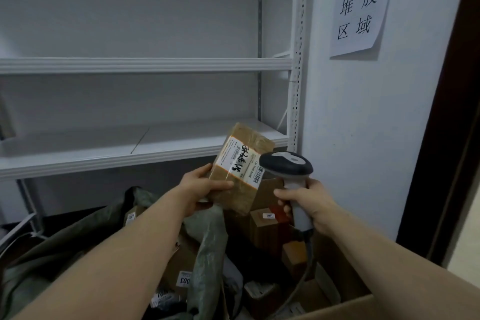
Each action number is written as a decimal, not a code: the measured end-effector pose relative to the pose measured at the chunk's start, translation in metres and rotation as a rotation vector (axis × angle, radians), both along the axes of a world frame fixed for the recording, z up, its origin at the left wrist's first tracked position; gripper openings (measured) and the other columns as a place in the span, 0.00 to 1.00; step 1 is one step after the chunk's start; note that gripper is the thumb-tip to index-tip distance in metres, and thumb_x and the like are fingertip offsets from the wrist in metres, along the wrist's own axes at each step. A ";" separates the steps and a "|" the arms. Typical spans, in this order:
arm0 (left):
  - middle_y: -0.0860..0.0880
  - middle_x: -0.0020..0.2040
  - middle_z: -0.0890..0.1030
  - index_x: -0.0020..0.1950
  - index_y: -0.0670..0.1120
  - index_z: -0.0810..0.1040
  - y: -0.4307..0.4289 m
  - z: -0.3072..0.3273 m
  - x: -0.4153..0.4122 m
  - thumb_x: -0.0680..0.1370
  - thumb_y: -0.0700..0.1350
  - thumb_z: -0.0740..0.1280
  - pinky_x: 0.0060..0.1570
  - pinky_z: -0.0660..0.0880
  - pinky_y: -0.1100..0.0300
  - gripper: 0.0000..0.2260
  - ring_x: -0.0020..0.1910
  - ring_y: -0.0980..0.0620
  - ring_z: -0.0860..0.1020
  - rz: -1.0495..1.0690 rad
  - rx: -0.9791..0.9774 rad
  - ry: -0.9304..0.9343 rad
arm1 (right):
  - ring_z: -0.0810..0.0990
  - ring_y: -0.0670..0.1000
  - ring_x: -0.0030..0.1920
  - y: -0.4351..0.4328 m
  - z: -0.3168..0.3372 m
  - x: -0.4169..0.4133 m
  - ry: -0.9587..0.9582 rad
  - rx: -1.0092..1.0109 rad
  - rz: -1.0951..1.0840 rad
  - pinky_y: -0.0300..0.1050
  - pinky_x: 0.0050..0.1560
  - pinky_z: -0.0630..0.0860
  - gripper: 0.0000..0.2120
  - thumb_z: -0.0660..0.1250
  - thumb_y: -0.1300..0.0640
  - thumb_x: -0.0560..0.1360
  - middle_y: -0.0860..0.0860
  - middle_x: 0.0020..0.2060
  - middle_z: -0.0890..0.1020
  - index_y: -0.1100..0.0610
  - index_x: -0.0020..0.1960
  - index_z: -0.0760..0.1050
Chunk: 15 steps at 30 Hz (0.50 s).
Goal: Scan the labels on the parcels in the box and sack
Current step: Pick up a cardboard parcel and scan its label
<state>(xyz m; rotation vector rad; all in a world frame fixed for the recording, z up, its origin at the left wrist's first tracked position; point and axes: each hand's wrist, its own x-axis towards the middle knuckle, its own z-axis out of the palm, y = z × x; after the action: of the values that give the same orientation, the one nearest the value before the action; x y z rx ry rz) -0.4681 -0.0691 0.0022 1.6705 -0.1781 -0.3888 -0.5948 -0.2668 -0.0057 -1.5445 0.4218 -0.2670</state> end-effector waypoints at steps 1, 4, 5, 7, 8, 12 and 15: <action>0.51 0.58 0.78 0.71 0.57 0.70 0.001 0.003 0.002 0.61 0.41 0.81 0.48 0.76 0.51 0.41 0.56 0.49 0.75 -0.001 0.017 -0.019 | 0.76 0.49 0.26 0.001 0.002 -0.001 0.006 -0.045 0.016 0.40 0.28 0.76 0.08 0.72 0.66 0.71 0.55 0.29 0.80 0.62 0.47 0.74; 0.51 0.58 0.78 0.70 0.56 0.71 0.005 0.011 0.005 0.63 0.40 0.80 0.49 0.76 0.51 0.38 0.57 0.49 0.75 0.011 0.060 -0.056 | 0.74 0.47 0.24 0.004 0.004 -0.002 0.030 -0.149 0.044 0.39 0.27 0.74 0.08 0.73 0.66 0.70 0.54 0.28 0.78 0.62 0.45 0.75; 0.51 0.58 0.78 0.69 0.56 0.73 0.006 0.014 0.006 0.64 0.41 0.80 0.50 0.76 0.51 0.36 0.57 0.49 0.75 0.015 0.071 -0.068 | 0.74 0.47 0.24 0.004 0.004 -0.003 0.039 -0.177 0.042 0.39 0.27 0.74 0.08 0.73 0.65 0.69 0.54 0.29 0.78 0.62 0.45 0.75; 0.51 0.55 0.79 0.66 0.56 0.75 0.010 0.020 0.008 0.65 0.41 0.79 0.51 0.76 0.51 0.32 0.54 0.49 0.76 0.022 0.091 -0.088 | 0.74 0.46 0.25 0.003 0.002 -0.004 0.065 -0.237 0.039 0.37 0.27 0.73 0.10 0.74 0.64 0.69 0.53 0.31 0.79 0.58 0.44 0.74; 0.51 0.53 0.79 0.66 0.56 0.75 0.013 0.023 0.008 0.65 0.41 0.79 0.50 0.76 0.52 0.31 0.51 0.50 0.76 0.031 0.099 -0.099 | 0.75 0.45 0.27 0.002 0.001 -0.004 0.076 -0.273 0.040 0.36 0.27 0.72 0.11 0.74 0.63 0.69 0.51 0.32 0.79 0.56 0.44 0.73; 0.50 0.51 0.79 0.66 0.56 0.75 0.022 0.029 0.013 0.66 0.41 0.78 0.40 0.74 0.57 0.31 0.46 0.51 0.76 0.072 0.127 -0.122 | 0.75 0.45 0.32 0.002 -0.004 -0.007 0.077 -0.331 0.057 0.34 0.29 0.74 0.12 0.74 0.61 0.70 0.50 0.36 0.78 0.53 0.45 0.71; 0.48 0.55 0.80 0.67 0.56 0.75 0.027 0.031 0.016 0.66 0.42 0.78 0.46 0.75 0.54 0.31 0.52 0.47 0.77 0.080 0.136 -0.122 | 0.77 0.47 0.39 0.006 -0.006 -0.005 0.050 -0.396 0.064 0.40 0.39 0.77 0.15 0.76 0.62 0.67 0.49 0.41 0.79 0.50 0.43 0.70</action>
<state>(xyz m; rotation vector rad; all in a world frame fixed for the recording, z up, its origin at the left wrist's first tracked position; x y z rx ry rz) -0.4525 -0.0420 0.0330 1.8307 -0.1778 -0.2426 -0.5995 -0.2613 -0.0117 -1.9521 0.3717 -0.2738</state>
